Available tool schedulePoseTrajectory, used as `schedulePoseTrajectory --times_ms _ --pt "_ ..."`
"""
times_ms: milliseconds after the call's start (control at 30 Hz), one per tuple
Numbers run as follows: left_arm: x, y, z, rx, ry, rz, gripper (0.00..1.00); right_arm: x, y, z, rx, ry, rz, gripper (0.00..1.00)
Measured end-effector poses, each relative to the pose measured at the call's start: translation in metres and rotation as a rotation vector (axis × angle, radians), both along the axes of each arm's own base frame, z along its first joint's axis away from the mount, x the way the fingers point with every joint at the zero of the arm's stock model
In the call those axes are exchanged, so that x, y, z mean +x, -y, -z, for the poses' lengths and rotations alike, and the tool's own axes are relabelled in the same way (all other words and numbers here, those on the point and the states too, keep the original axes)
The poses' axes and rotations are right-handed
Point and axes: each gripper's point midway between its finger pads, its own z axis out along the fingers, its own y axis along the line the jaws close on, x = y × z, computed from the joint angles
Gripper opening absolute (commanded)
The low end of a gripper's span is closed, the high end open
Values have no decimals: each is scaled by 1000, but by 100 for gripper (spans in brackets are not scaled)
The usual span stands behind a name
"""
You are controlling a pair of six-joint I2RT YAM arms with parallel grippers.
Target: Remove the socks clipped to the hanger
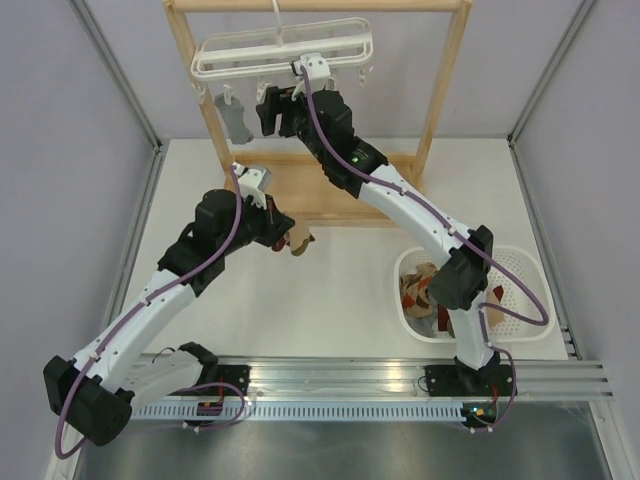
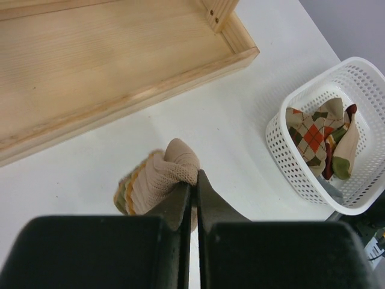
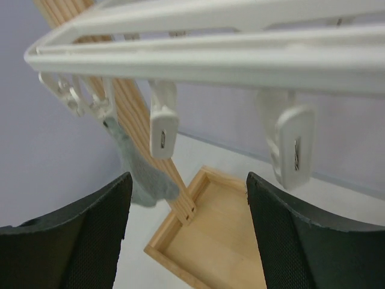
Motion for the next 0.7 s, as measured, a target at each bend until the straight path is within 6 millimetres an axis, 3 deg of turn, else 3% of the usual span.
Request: schedulePoseTrajectory --times_ms 267,333,533,600,700 --pt "7 -13 -6 14 34 -78 2 -52 27 46 -121 -78 -6 80" --pt "9 -19 -9 18 46 -101 2 -69 45 67 -158 -110 7 80" --pt "14 -25 -12 11 55 -120 2 -103 119 142 -257 -250 118 80" --pt "13 -20 -14 -5 64 -94 2 -110 156 168 -265 -313 169 80" --pt "8 -9 -15 -28 68 -26 2 -110 222 185 -214 -370 291 81"
